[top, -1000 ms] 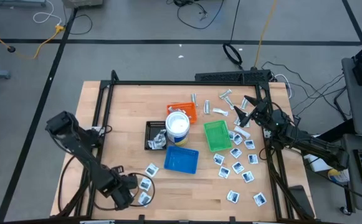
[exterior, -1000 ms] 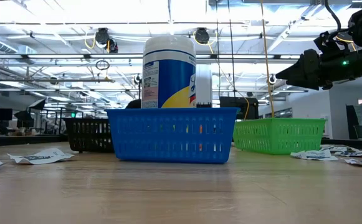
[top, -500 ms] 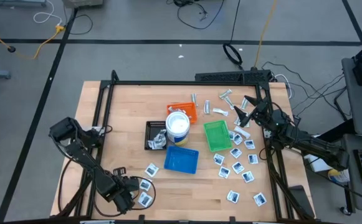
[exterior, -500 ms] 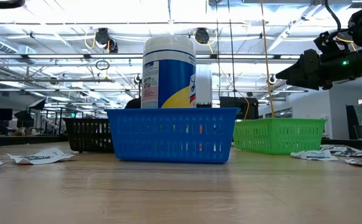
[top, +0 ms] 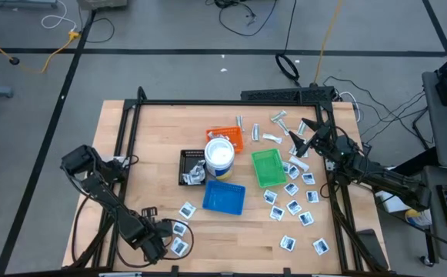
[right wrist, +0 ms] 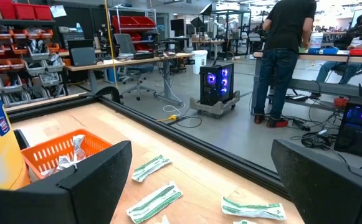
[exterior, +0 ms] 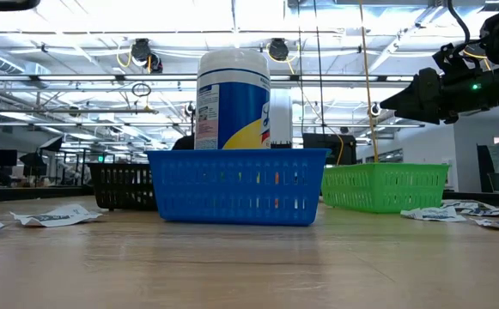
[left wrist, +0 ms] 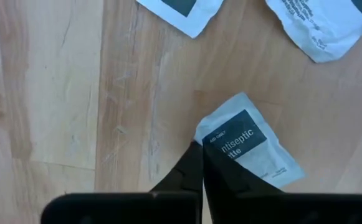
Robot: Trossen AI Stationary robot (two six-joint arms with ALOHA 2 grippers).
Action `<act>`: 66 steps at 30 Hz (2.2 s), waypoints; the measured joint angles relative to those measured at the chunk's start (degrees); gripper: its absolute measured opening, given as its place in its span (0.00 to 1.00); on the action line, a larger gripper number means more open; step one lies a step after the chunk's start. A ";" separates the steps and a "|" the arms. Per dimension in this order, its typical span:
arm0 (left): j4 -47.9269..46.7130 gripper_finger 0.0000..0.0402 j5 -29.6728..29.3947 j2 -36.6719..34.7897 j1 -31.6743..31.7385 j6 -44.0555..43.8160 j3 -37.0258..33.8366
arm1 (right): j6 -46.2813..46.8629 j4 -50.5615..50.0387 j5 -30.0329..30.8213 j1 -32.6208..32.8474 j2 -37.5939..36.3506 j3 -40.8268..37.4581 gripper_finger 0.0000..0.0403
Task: Pick & Place First Aid Supplies
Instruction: Put the gray towelette pack into the black bin
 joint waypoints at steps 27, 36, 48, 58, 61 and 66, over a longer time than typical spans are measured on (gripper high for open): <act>-7.38 0.29 -1.82 -10.04 2.04 -5.41 -0.25 | 0.00 0.00 0.00 0.01 -0.01 -0.02 0.94; -6.64 0.35 -2.06 -9.69 1.95 -7.30 -0.14 | 0.00 0.00 0.02 0.01 0.00 0.00 0.94; -3.61 0.37 -4.64 -2.31 1.16 -5.00 0.11 | 0.00 0.00 0.01 0.00 0.00 -0.02 0.94; 0.21 0.06 -4.98 -0.18 -0.15 -0.82 0.12 | 0.01 0.00 0.01 0.00 -0.01 0.00 0.94; 0.57 0.03 -4.98 -0.14 -0.27 -0.46 0.06 | 0.01 0.00 0.00 0.00 -0.01 -0.02 0.94; 0.39 0.01 -4.88 -0.49 -0.26 0.82 0.01 | 0.01 0.00 0.01 0.01 0.00 0.00 0.94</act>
